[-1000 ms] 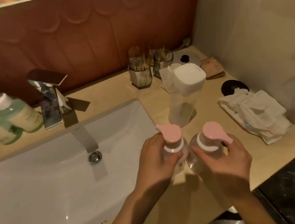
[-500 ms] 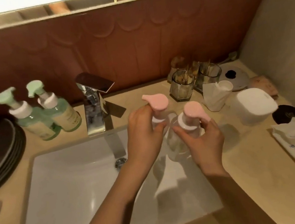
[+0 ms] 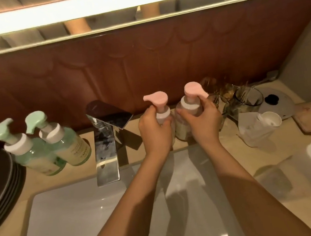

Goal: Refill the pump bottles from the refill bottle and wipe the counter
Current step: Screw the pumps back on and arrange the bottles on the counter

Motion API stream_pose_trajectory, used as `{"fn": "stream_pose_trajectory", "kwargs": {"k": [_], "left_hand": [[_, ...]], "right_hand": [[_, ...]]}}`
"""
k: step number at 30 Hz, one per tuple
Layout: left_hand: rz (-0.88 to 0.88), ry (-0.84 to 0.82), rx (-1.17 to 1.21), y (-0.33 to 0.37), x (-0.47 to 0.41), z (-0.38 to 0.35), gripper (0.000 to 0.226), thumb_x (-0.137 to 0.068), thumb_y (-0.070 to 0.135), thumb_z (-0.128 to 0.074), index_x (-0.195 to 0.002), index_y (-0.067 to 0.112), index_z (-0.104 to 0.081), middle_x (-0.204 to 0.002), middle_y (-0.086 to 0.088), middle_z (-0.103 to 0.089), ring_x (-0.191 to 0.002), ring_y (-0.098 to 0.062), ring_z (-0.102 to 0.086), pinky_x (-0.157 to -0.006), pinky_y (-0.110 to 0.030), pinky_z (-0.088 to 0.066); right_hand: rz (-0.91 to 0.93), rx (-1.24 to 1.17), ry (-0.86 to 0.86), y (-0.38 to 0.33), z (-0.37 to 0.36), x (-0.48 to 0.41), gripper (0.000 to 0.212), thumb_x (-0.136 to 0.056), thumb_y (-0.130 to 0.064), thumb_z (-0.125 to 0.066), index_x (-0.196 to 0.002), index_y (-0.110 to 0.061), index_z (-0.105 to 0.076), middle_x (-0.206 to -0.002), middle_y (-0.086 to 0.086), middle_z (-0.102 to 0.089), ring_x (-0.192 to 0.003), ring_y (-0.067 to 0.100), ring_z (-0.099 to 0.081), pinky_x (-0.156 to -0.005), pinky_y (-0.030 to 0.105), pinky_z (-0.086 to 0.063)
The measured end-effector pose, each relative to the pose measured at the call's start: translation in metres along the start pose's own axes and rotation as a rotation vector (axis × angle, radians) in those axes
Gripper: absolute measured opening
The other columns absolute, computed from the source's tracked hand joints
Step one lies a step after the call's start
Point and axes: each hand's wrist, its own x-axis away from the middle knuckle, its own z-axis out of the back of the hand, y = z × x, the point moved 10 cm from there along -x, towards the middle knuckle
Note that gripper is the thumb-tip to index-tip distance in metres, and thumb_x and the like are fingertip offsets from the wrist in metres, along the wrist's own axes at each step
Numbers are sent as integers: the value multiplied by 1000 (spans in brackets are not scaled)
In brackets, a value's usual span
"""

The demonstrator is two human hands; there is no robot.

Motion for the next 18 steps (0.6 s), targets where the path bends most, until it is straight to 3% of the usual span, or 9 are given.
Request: {"fn": "stream_pose_trajectory", "kwargs": {"k": [3,7,12,15,18], "left_hand": [[40,12,79,-4,-20,-4,20,-80,9,-65,-99,15,-63,-97,-3,-67,-91,-18,-60,-80,-34,-50],[117,-61,122,-13,-35,-11,27,-84,14,-64,-109,20,-57,-107,-1,-62,-100,-16,-56,-89,-36,-48],[204,-213,125,-28,-19,-25,88,-58,54,-69,-134,29,-32,-133,-6,-48,-128,-29,-42,-103,-52,-39],[180,-266,148,-22,16,-22,93,-59,51,-69,-139,35,-24,-138,0,-43,-130,-24,-40,-104,-50,-39],[208,-352,155,-14,58,-14,90,-71,36,-72,-144,33,-20,-144,7,-37,-131,-18,-38,-109,-42,-35]], "right_hand": [[-14,18,-3,8,-15,-14,56,-67,-31,-82,-117,-15,-62,-112,3,-65,-102,19,-59,-88,36,-49],[0,9,-52,9,-25,-23,64,-65,-33,-82,-121,-13,-59,-114,5,-64,-104,21,-59,-91,39,-49],[-28,-3,-111,9,-19,-8,82,-69,-33,-81,-139,-15,-41,-137,4,-48,-125,18,-45,-101,33,-38],[-34,22,-137,5,-4,21,77,-79,-35,-72,-142,-15,-34,-145,3,-38,-132,16,-35,-97,22,-30],[-46,-26,-185,8,12,51,66,-83,-32,-68,-140,-17,-37,-142,0,-41,-129,13,-38,-99,24,-34]]}}
